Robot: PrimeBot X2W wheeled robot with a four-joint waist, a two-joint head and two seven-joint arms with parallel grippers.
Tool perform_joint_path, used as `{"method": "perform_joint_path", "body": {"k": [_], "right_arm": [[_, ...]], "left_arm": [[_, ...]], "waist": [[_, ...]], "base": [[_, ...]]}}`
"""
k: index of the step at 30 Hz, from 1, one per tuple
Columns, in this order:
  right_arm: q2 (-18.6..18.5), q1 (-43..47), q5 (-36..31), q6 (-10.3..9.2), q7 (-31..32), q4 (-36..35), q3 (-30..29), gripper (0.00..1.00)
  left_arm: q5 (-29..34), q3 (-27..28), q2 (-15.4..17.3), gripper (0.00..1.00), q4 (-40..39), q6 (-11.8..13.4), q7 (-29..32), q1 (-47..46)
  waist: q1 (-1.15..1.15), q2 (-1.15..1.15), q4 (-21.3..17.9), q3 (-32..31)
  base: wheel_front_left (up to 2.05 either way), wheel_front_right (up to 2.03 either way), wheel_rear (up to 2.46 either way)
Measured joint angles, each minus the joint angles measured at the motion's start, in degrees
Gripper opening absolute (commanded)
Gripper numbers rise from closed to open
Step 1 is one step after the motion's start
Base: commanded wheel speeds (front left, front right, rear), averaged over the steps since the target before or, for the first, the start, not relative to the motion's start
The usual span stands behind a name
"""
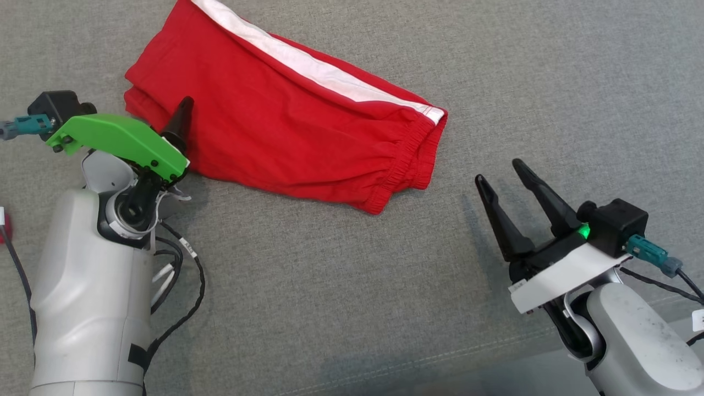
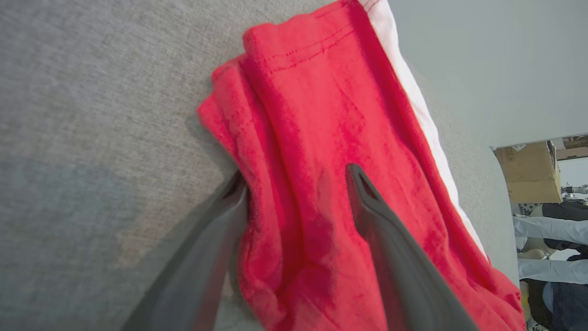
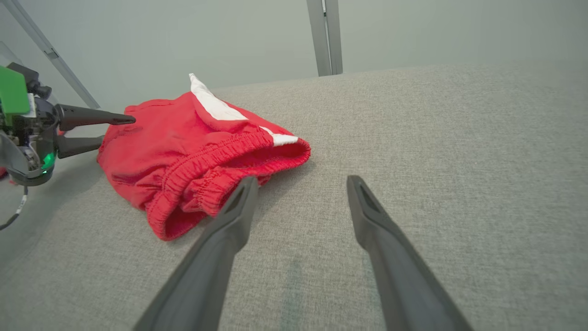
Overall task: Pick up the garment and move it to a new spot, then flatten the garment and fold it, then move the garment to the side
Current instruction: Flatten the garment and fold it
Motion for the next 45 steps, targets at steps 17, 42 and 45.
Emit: {"method": "perform_joint_path", "body": {"k": [17,42,45], "right_arm": [[6.3,0.08,12.15,1.58,2.01,2.92,3.68,1.0],[9.99,-7.43,37.24,2.01,15.7,7.03,5.16,1.0],[10.05,-8.33,39.4,2.0,18.3,8.02,5.02,1.0]], "left_arm": [[3.03,-2.24,0.63,0.0,3.23,-2.05,-1.03,-2.9],[2.7,-1.94,0.97,0.0,5.28,-4.11,-2.05,-4.68],[2.53,-2.07,0.96,0.0,5.55,-4.47,-2.05,-4.68]], "waist": [[0.0,0.0,0.94,0.29],[0.0,0.0,0.51,1.88],[0.0,0.0,0.57,1.7]], "base": [[0.0,0.0,0.0],[0.0,0.0,0.0],[0.0,0.0,0.0]]}}
